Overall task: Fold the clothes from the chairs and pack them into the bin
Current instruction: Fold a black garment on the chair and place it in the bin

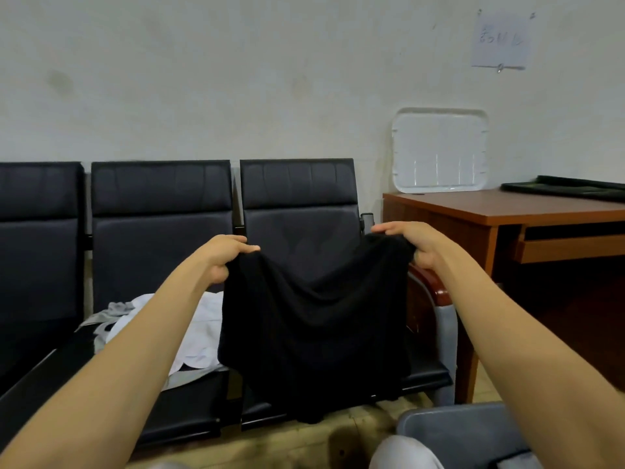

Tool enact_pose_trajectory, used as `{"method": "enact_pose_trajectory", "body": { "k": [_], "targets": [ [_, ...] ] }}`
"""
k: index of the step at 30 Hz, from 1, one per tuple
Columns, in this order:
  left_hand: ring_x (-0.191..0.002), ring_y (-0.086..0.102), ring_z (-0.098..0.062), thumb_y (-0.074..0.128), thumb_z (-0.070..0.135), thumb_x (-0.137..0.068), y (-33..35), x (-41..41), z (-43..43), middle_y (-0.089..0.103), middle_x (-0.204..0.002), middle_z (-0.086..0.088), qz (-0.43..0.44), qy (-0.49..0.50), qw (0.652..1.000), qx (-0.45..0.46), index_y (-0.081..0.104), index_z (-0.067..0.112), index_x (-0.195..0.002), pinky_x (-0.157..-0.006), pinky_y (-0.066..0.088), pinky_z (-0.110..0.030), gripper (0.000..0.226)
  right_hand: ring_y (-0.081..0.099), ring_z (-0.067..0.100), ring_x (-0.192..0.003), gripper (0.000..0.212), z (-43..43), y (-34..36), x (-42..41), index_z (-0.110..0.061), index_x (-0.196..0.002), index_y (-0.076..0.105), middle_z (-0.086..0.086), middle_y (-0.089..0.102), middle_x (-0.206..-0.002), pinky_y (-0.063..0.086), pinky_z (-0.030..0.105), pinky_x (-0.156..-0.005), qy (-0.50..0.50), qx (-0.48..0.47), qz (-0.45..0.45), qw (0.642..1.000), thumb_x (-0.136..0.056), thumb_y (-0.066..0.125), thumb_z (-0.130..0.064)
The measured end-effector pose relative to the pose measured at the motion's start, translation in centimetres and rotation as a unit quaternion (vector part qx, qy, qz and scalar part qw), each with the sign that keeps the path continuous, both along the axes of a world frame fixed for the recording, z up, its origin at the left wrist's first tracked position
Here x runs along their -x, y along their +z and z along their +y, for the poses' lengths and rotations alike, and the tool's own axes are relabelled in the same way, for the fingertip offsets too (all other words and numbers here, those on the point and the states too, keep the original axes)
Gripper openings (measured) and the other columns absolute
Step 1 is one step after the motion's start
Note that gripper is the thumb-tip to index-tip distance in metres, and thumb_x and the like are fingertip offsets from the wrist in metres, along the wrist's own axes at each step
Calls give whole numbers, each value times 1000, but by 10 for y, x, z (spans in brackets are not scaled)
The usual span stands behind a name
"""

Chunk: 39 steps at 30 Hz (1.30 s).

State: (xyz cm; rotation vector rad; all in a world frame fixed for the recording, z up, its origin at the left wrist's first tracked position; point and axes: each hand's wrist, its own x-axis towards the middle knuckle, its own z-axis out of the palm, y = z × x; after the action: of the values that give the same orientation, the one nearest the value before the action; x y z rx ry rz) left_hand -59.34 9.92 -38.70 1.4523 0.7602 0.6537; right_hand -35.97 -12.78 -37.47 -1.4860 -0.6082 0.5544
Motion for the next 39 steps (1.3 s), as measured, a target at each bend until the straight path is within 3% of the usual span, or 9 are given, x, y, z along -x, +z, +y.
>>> {"method": "enact_pose_trajectory", "body": {
  "k": [2,7,13,18,21,25,29,33,39],
  "targets": [
    [-86,64,-24,62,-6,-87,-4,-2,2,63,-111,-12,44,-14,999,-5,44,11,-139,-54,55,-32,57,63,28,-100,27,6,-4,-2,-5,-108,70,17,63,-117,56,31,-73,22,43,17,999,-92,49,2],
    [-114,56,-27,55,-8,-91,-25,-29,16,52,-137,-10,12,5,997,-81,35,12,-146,-96,47,-38,63,64,24,-83,27,41,-21,-13,-8,-103,69,18,63,-112,58,29,-67,-35,-54,88,994,-97,44,-2],
    [-104,61,-13,58,3,-93,1,-35,27,53,-130,4,-176,23,980,-89,30,28,-149,-80,55,-25,68,60,19,-108,37,48,-16,-25,-27,-110,68,1,59,-124,54,35,-91,-68,-204,-6,977,-102,35,-12],
    [-85,61,-7,51,-7,-93,-84,-17,26,57,-124,-4,-25,-53,997,-59,30,21,-149,-62,54,-17,67,60,18,-96,43,39,-101,-31,-17,-116,64,4,61,-116,52,33,-85,-79,-61,-33,995,-101,27,-2],
    [-94,60,-16,54,-9,-90,-173,-5,28,55,-129,-8,140,-59,988,-21,28,20,-150,-78,52,-24,72,60,26,-99,41,31,-201,-43,-12,-117,62,14,62,-117,50,35,-86,-77,153,-79,982,-100,28,3],
    [-123,50,-29,63,1,-88,-250,-5,35,49,-140,-10,216,-14,976,36,40,16,-144,-104,41,-39,63,44,14,-57,41,26,-268,-48,-14,-127,56,13,59,-101,35,24,-48,-48,361,-102,926,-99,28,-2],
    [-117,55,-28,62,2,-89,-270,-16,44,57,-132,-13,196,54,977,59,62,11,-122,-101,45,-39,34,50,20,-67,38,32,-276,-49,-10,-128,50,17,58,-116,38,29,-54,-52,398,-108,910,-96,31,1],
    [-103,56,-28,63,-6,-85,-272,-21,48,57,-126,-17,161,104,974,125,57,5,-122,-83,46,-38,40,49,24,-80,21,41,-281,-59,-5,-116,46,16,53,-107,39,32,-69,-125,336,-16,933,-97,37,-11],
    [-83,59,-29,68,8,-86,-259,-11,52,63,-107,-17,206,42,951,226,61,-4,-109,-80,44,-40,27,57,37,-112,62,47,-269,-71,2,-135,41,20,54,-129,50,43,-84,-40,365,116,923,-88,69,-27]
  ]
}}
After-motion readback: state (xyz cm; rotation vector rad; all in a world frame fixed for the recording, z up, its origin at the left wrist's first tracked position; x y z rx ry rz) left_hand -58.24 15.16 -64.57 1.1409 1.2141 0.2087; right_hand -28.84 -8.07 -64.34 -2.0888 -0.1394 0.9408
